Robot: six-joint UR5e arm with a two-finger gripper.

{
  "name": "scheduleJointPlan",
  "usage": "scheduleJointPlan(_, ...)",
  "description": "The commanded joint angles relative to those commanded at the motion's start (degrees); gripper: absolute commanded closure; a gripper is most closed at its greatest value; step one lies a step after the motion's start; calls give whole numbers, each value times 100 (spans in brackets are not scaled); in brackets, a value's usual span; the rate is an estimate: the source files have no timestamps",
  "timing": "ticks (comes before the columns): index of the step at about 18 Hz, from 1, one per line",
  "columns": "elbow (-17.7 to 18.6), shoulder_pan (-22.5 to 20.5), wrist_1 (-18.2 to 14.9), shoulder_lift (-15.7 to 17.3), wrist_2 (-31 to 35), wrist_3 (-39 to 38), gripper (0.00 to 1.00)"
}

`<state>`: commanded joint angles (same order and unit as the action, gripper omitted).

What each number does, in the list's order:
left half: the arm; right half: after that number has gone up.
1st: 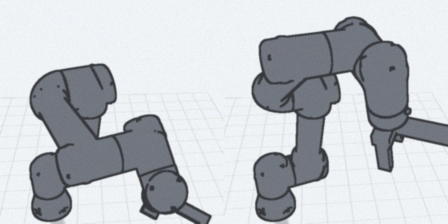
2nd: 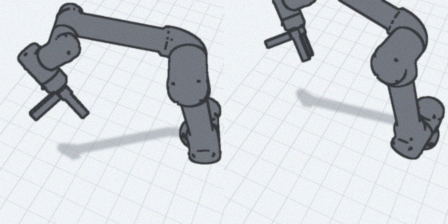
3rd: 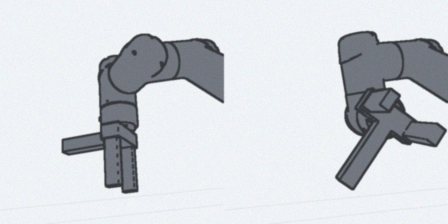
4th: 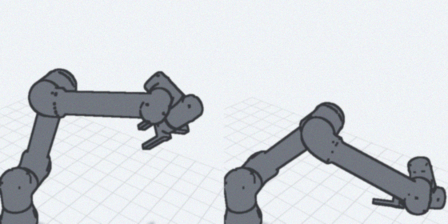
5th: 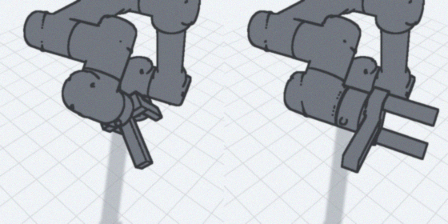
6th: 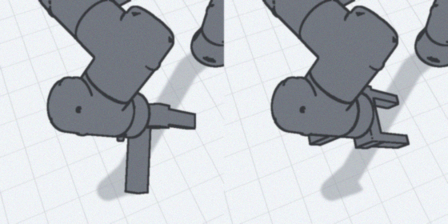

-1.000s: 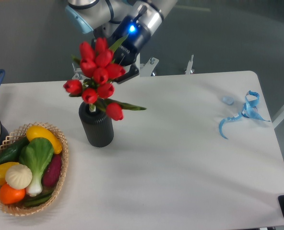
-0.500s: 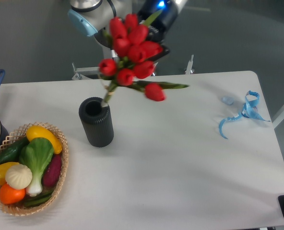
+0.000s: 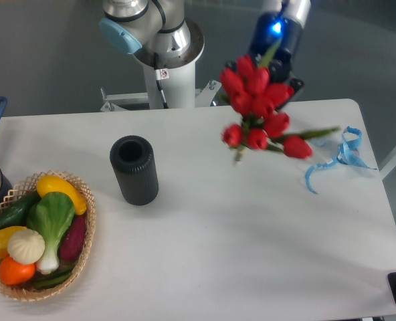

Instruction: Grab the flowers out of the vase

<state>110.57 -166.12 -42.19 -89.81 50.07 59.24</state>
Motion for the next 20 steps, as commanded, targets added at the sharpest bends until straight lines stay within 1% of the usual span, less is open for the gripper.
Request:
scheduleJointPlan(1,26,9,-9,-53,211,0,100)
scheduleJointPlan(3,53,105,-35,-263,642,-9,100)
scheduleJointPlan(6,-61,360,-123,-562,1310,-61,100)
scheduleJointPlan(8,-271,658,-245,-791,1767,-79,100)
scheduleJointPlan(10,-465,852,-447,-976,2224,-70,100)
scheduleJointPlan(12,-640,1062,-553,-1186,2611,-61,100)
scheduleJointPlan(15,-746,1274,-545,-1310,2981,114,100)
scheduleJointPlan(17,-782,1318,-545,-1354,3113,324,100)
scheduleJointPlan(20,-773,1380,-545,-1363,3263,369,100)
